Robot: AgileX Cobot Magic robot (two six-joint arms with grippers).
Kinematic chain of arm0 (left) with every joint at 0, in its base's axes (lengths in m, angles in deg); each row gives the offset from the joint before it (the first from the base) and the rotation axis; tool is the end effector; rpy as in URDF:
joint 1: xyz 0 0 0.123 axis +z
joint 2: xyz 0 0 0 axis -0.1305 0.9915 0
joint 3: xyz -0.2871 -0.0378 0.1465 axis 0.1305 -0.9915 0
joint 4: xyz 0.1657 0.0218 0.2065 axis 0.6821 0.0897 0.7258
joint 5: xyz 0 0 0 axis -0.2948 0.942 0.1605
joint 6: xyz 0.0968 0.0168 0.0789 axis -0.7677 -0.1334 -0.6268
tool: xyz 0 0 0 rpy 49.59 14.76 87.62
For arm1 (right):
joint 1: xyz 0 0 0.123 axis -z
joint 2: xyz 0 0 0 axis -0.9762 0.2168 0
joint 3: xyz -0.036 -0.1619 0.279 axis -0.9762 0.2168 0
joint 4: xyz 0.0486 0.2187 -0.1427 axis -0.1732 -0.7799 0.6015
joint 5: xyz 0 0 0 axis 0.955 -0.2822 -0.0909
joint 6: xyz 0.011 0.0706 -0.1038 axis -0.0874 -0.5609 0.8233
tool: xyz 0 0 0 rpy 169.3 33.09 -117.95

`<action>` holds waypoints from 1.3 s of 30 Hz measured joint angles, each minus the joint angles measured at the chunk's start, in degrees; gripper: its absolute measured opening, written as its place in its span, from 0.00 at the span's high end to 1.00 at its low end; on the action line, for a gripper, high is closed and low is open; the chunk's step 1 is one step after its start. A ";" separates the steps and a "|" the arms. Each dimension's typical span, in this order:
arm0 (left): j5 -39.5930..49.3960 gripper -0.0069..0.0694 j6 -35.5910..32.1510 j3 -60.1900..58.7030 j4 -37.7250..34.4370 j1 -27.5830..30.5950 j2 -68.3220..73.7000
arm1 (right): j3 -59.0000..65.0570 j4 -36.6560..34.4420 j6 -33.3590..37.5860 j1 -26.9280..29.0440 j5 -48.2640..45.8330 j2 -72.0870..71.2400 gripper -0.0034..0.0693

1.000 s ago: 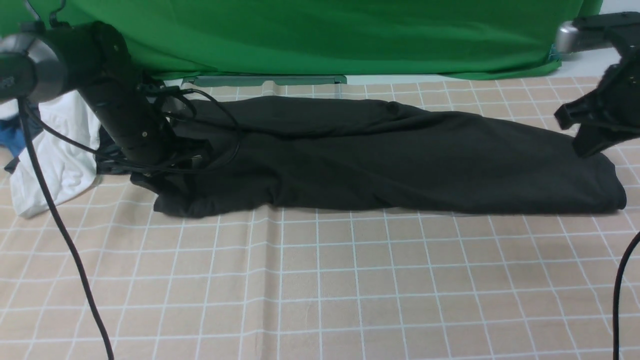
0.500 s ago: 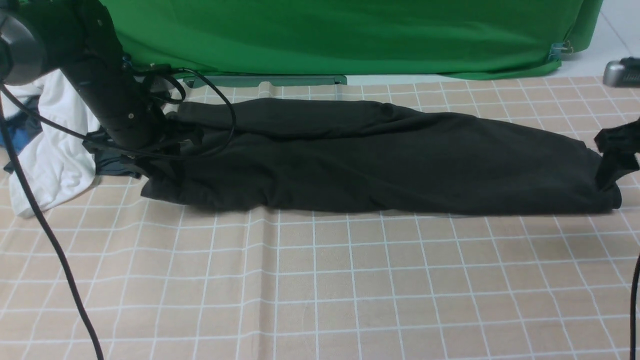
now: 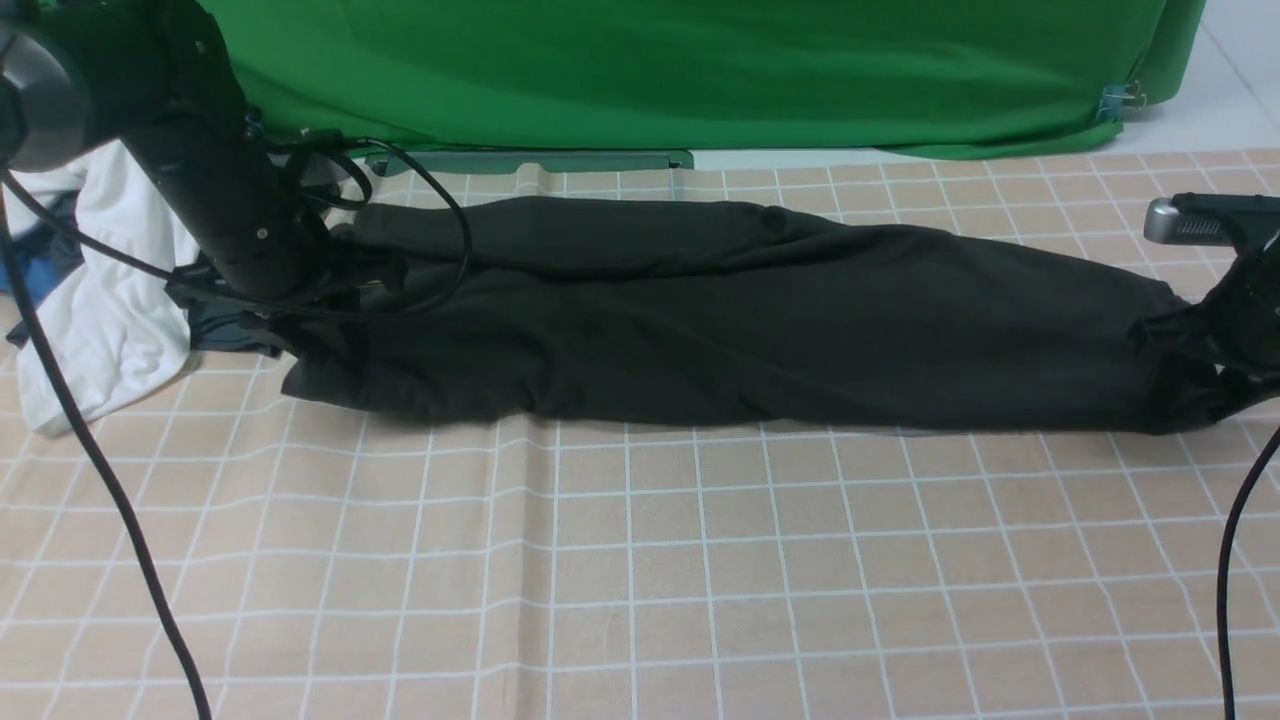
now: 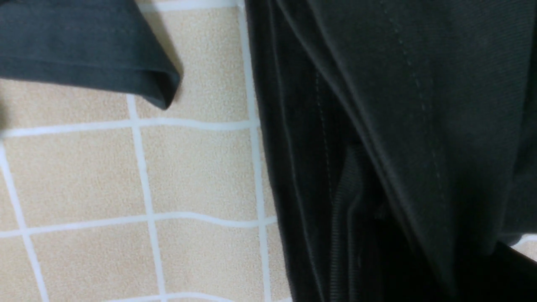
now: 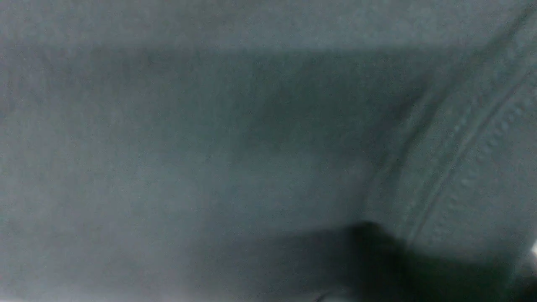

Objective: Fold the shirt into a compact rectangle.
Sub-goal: 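Fold the black garment in half by bringing its near edge over to the far edge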

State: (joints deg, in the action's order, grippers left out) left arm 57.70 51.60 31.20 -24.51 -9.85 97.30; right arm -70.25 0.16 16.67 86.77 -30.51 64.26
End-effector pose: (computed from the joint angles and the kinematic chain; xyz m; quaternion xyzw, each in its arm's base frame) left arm 0.4485 -0.0404 0.1989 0.0489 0.9939 -0.0871 0.0458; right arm 0.4348 -0.0604 0.1514 0.0267 0.9949 0.0299 0.0925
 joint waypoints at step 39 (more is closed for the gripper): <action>1.06 0.31 6.03 -49.35 13.94 0.06 -51.82 | 41.51 1.43 -0.89 -0.06 -6.47 -43.03 0.49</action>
State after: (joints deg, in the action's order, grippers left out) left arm 58.77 57.63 -18.15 -10.57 -9.79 45.48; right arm -28.74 1.59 15.77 86.71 -36.98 21.24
